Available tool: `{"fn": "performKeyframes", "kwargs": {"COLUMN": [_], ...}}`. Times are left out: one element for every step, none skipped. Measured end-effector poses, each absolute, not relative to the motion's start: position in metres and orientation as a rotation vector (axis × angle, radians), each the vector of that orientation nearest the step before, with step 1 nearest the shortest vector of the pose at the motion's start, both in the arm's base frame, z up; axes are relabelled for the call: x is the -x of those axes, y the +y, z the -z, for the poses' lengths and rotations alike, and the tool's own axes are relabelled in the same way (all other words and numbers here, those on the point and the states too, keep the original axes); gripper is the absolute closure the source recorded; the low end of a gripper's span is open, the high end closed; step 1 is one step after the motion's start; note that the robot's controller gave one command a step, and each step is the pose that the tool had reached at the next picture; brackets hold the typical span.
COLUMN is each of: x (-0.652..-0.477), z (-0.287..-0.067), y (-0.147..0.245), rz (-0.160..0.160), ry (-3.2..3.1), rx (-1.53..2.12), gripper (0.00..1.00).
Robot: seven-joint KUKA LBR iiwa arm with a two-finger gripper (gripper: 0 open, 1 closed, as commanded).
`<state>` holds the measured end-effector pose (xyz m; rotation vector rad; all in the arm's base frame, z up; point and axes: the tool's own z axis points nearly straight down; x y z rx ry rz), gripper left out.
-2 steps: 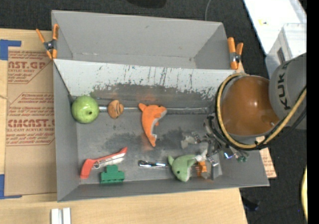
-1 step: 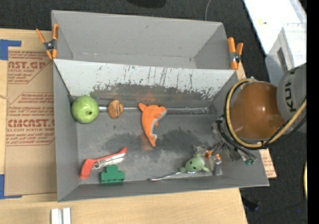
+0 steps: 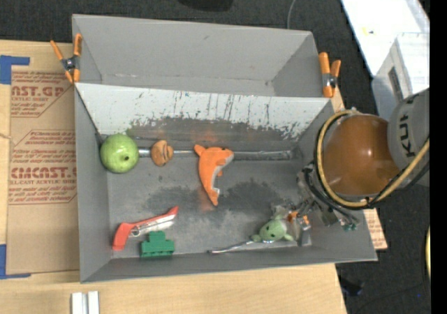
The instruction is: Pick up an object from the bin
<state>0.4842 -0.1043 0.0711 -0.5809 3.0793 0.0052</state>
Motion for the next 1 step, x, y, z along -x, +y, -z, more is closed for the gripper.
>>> {"fn": "performKeyframes", "kwargs": {"x": [-0.4839], "z": [-0.086], "y": [-0.1034], "rz": [-0.006], "ry": [3.079], "rx": [0.582], "gripper": [1.0]}}
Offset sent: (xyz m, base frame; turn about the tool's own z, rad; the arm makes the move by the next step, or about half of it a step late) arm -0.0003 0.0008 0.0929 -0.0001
